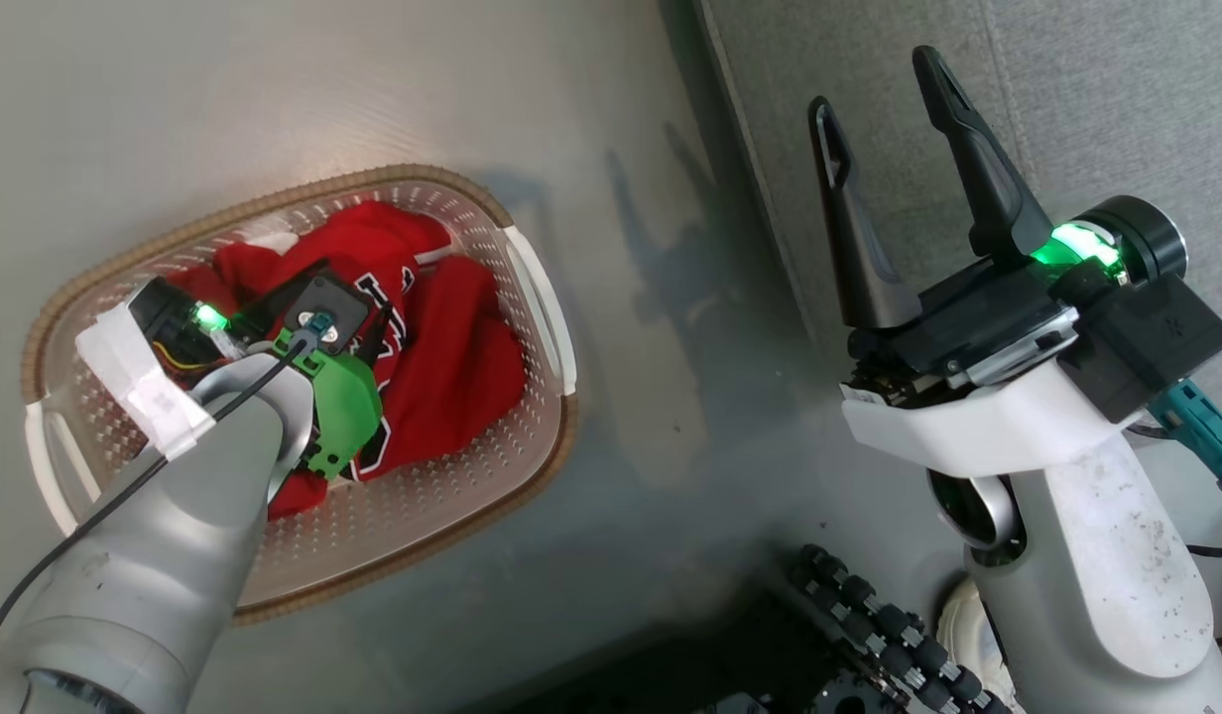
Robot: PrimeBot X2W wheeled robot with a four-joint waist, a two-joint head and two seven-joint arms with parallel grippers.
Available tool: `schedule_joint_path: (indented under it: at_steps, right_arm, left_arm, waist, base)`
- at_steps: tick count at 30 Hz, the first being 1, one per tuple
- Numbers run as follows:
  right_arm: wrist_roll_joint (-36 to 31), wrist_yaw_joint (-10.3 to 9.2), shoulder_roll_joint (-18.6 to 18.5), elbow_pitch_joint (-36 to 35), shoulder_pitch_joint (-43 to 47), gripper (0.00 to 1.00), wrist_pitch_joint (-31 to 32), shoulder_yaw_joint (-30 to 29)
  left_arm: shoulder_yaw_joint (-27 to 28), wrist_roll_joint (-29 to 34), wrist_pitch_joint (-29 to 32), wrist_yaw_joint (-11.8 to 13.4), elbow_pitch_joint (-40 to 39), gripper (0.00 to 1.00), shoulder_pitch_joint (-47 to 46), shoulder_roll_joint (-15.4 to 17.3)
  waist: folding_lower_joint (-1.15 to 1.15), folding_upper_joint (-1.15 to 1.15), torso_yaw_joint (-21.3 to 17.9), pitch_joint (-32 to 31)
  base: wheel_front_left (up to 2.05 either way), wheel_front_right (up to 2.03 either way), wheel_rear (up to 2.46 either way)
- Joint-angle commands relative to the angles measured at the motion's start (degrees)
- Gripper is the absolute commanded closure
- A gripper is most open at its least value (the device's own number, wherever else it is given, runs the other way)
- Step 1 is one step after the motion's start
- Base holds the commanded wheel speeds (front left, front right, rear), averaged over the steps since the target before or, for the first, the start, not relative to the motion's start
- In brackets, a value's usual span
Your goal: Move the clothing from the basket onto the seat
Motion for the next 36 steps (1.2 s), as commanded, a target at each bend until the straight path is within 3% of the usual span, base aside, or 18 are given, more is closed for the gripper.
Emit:
schedule_joint_path:
  at_steps: [1,11,20,21,22,23,36]
  right_arm:
    - [0.2,-0.06,0.0,-0.4,-0.5,0.00,-0.2,-0.1]
    - [0.6,-0.06,0.0,-1.8,-0.2,0.00,-0.2,-0.8]
    - [0.5,-0.06,-0.1,-3.2,0.2,0.00,-0.2,-0.6]
    - [0.4,-0.06,0.0,-3.3,0.3,0.00,-0.2,-0.6]
    - [0.3,-0.06,0.0,-3.4,0.3,0.00,-0.2,-0.7]
    - [0.2,-0.06,-0.1,-3.4,0.3,0.00,-0.2,-0.8]
    - [-1.2,-0.06,-0.1,-2.4,0.2,0.00,-0.2,-1.2]
  left_arm:
    - [-0.8,-0.4,0.4,0.0,0.8,0.00,-1.4,0.2]
    - [-7.7,-4.0,6.2,0.0,3.9,0.00,-4.8,-0.2]
    - [-12.9,-8.1,15.6,0.0,5.0,0.00,-5.7,0.0]
    - [-13.5,-8.5,16.2,0.0,5.0,0.26,-5.9,-0.2]
    - [-14.1,-8.7,16.3,0.0,4.7,0.71,-6.1,-0.2]
    - [-14.6,-9.0,16.6,0.0,4.6,1.00,-6.2,-0.4]
    - [-18.5,-12.1,14.4,0.0,4.0,1.00,-6.2,-3.3]
  waist:
    - [-0.01,0.56,-0.7,2.6]
    - [-0.01,0.56,-0.8,5.7]
    - [-0.01,0.56,-0.8,7.3]
    - [-0.01,0.56,-0.8,7.4]
    - [-0.01,0.56,-0.7,7.4]
    - [-0.01,0.56,-0.6,7.5]
    - [-0.01,0.56,1.4,3.7]
  base:
    - [0.00,0.00,0.00]
    - [0.00,0.00,0.00]
    - [0.00,0.00,0.00]
    - [0.00,0.00,0.00]
    - [0.00,0.00,0.00]
    - [0.00,0.00,0.00]
    - [0.00,0.00,0.00]
